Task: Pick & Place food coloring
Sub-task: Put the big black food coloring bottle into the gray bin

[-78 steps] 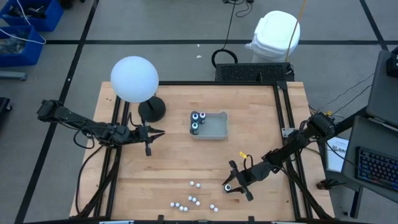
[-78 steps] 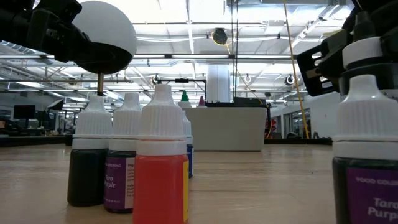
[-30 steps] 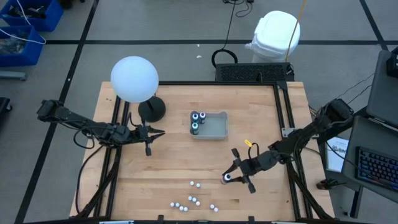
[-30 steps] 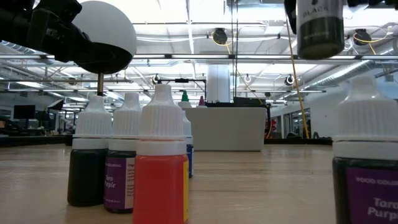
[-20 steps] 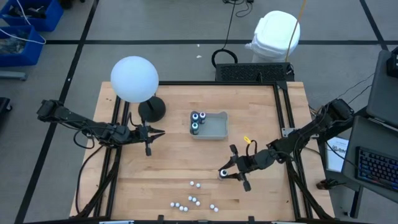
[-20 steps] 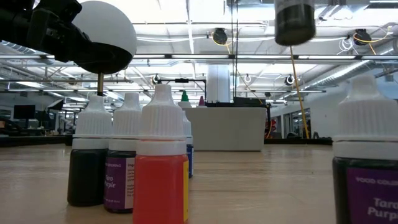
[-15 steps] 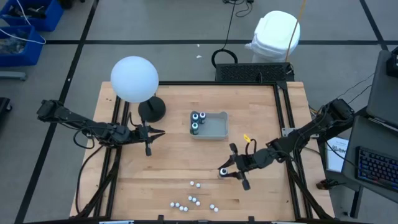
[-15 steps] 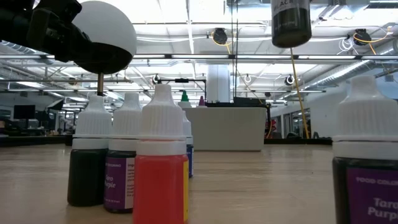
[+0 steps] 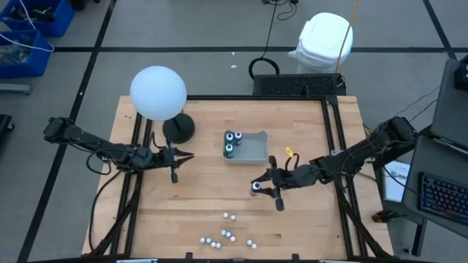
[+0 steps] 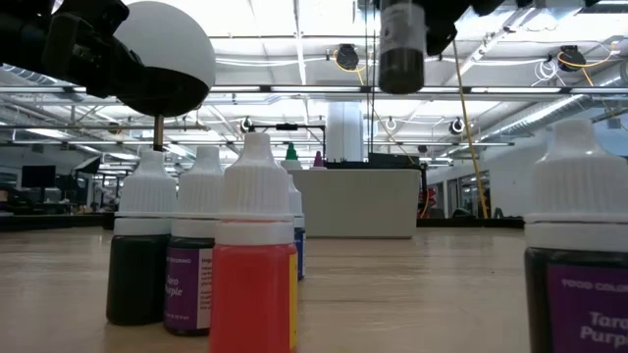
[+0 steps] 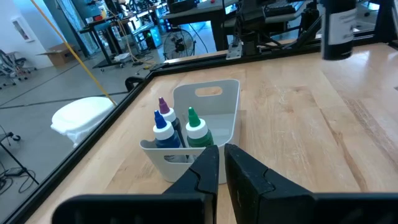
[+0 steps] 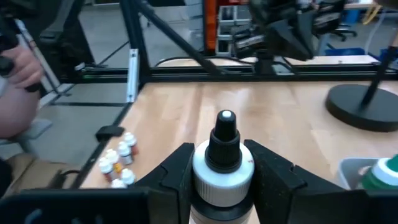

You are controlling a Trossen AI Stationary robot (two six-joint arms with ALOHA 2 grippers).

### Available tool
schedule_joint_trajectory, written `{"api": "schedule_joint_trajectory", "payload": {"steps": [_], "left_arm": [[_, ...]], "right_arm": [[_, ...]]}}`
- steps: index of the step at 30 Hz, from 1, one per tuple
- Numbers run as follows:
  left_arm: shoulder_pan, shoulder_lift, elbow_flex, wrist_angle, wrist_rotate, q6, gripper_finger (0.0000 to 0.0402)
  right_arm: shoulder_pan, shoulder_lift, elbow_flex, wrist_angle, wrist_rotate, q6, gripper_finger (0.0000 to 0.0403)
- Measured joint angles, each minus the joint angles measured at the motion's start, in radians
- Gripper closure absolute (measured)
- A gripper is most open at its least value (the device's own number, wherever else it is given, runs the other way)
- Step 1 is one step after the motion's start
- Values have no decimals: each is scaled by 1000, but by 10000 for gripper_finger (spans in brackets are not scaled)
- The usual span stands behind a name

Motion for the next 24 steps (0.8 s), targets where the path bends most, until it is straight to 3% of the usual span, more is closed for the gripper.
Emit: {"api": "schedule_joint_trajectory", "payload": {"steps": [10,17,24], "left_arm": [[0,0,0,0,0,0,366],[0,0,0,1,0,0,366],[0,0,0,0,0,1,366]], "right_arm": [[-116,50,0,46,-7,3,286],[-187,110,0,180,-87,-34,289],[-260,164,22,193,-107,-24,290]]}}
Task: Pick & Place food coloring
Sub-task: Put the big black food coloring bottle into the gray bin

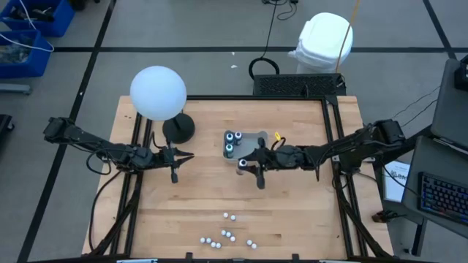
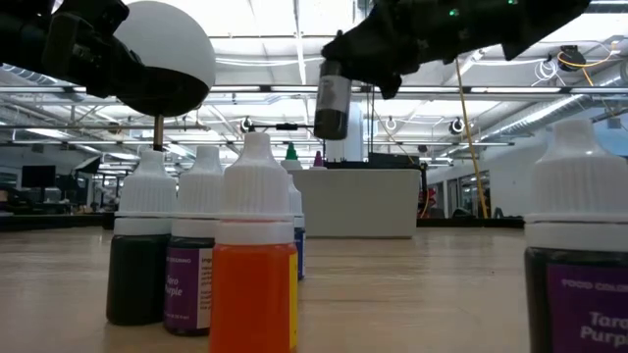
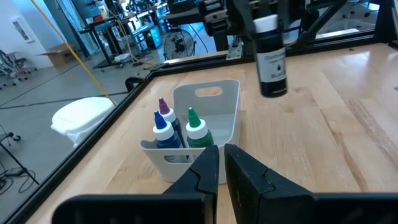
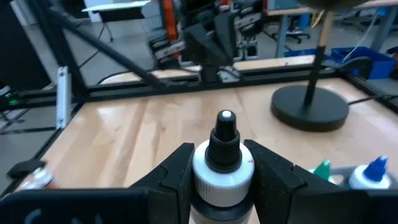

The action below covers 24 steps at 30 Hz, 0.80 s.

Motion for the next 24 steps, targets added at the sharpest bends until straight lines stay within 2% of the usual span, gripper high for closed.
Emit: {"api": "schedule_joint_trajectory", "payload": {"steps": [8,18,24], "left_arm": [[0,0,0,-1,0,0,366],[0,0,0,-1,0,9,366],[0,0,0,-1,0,14,366]], "right_arm": [[-64,32,64,-43,2,-30,284],[-185,32,64,-49,4,-52,283],[-204,32,64,-94,2,-79,288]]}}
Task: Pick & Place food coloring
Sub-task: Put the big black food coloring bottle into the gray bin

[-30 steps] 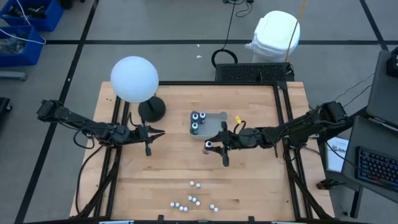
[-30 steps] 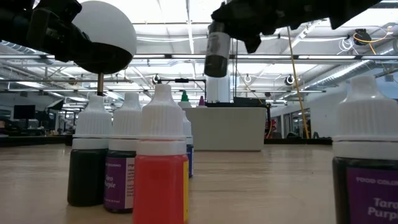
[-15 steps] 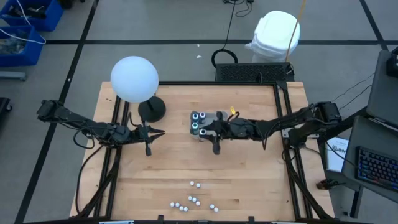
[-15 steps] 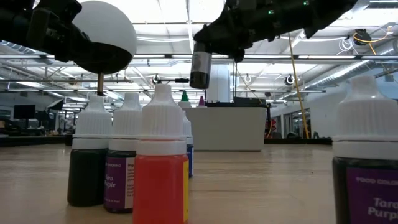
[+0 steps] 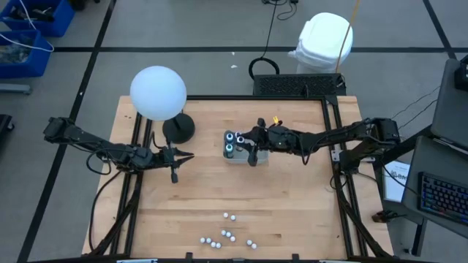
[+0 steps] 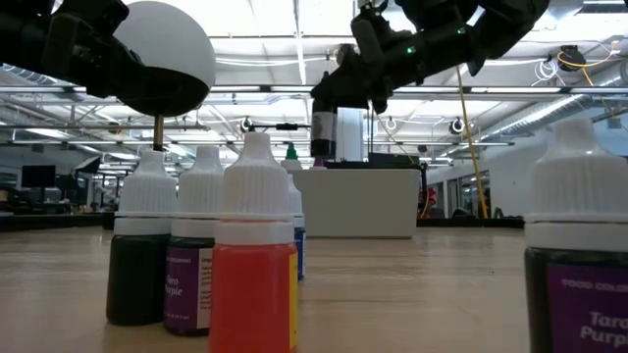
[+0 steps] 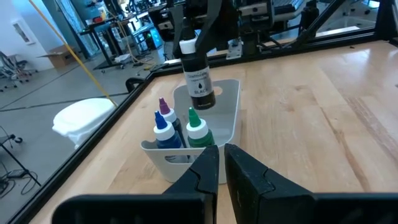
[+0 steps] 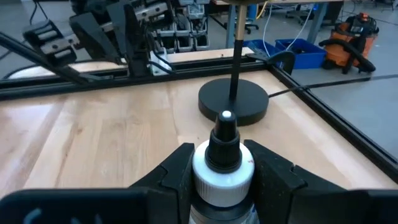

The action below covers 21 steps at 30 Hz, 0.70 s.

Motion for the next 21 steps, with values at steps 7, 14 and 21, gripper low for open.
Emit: {"api": "schedule_joint_trajectory", "payload": {"steps": [7,14,21], "left_arm": [[0,0,0,0,0,4,366],[0,0,0,0,0,4,366],[0,0,0,2,0,4,366]], "right_arm": [[1,0,0,1,0,-33,282],[1,3,0,6,5,-47,289],[1,84,-1,79,30,-43,283]]}}
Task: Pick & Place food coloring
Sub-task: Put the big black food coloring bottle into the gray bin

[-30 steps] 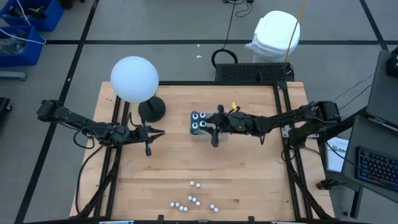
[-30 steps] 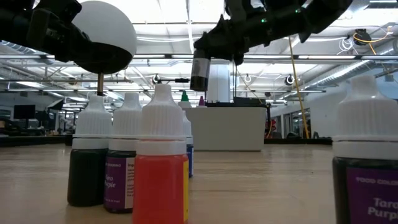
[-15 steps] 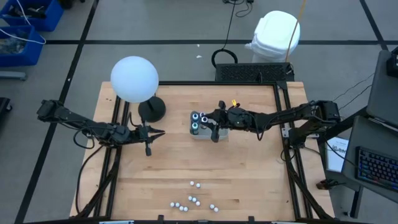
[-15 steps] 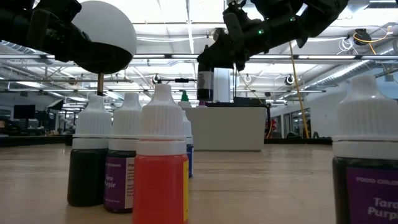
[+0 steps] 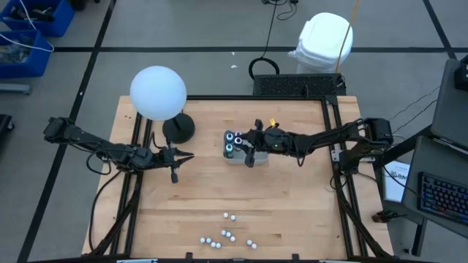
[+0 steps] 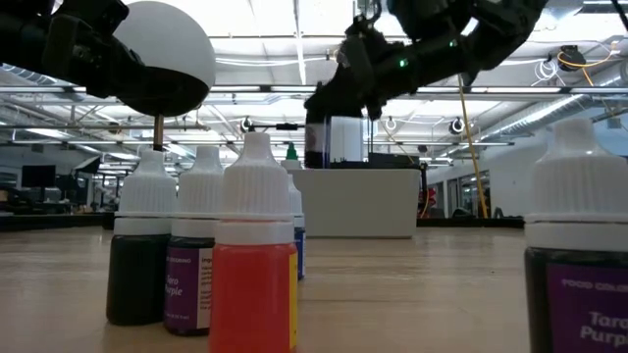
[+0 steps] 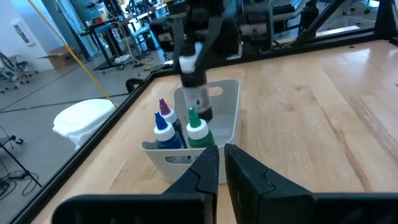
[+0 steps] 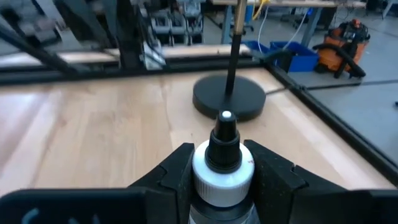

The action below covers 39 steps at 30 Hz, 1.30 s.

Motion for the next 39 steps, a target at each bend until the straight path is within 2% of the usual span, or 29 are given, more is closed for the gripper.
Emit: {"api": "schedule_joint_trajectory", "payload": {"steps": [12,20,31,39], "left_arm": [[0,0,0,-1,0,7,366],[0,0,0,-1,0,4,366],[0,0,0,-2,0,5,366],[0,0,0,-1,0,1,366]], "right_arm": [[-5,74,0,6,49,6,284],[-6,165,0,111,52,20,285],[8,178,-1,95,82,44,284],[9,178,-60,157,103,67,287]]}}
